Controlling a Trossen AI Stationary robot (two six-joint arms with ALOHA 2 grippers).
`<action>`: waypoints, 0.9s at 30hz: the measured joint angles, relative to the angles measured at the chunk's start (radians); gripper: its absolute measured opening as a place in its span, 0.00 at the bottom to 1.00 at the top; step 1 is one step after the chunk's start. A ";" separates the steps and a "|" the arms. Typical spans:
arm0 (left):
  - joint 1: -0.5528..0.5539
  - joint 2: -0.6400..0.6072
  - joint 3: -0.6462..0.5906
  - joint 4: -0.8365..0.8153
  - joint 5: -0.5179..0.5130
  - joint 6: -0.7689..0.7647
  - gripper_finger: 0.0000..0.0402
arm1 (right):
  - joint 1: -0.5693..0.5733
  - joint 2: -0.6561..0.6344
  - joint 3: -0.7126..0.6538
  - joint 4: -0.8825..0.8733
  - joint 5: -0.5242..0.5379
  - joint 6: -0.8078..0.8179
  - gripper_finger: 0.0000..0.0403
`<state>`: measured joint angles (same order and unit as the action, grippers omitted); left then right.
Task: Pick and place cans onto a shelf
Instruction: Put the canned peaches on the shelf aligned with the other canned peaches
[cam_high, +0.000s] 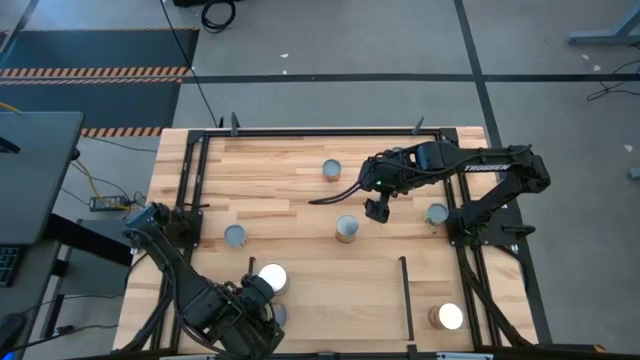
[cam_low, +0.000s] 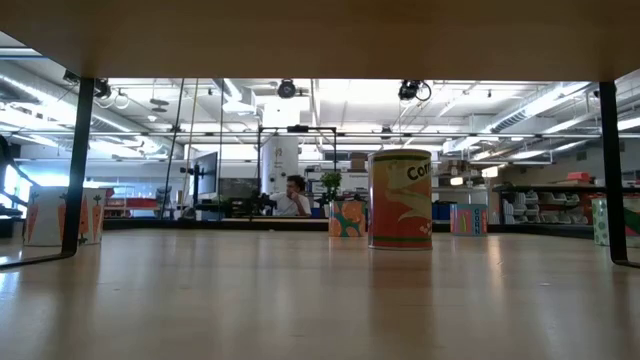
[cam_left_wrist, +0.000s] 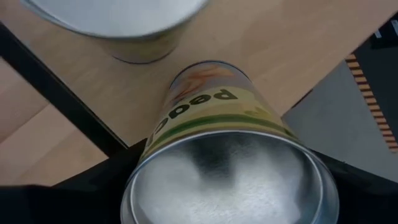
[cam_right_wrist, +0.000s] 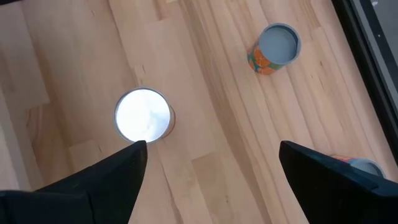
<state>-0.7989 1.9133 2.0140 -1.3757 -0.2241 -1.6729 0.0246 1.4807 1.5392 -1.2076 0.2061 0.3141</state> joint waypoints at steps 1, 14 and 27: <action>0.003 0.000 0.000 0.000 0.001 0.002 0.84 | 0.000 0.000 0.000 0.000 0.000 0.000 0.93; 0.006 0.000 0.000 -0.001 -0.004 -0.018 0.87 | 0.000 0.000 0.000 0.000 0.000 0.002 0.93; 0.016 -0.014 0.000 -0.012 -0.006 -0.018 0.92 | 0.000 0.000 0.000 0.000 0.000 0.001 0.93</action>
<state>-0.7826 1.8989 2.0144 -1.3877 -0.2302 -1.6913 0.0242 1.4807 1.5391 -1.2077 0.2062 0.3149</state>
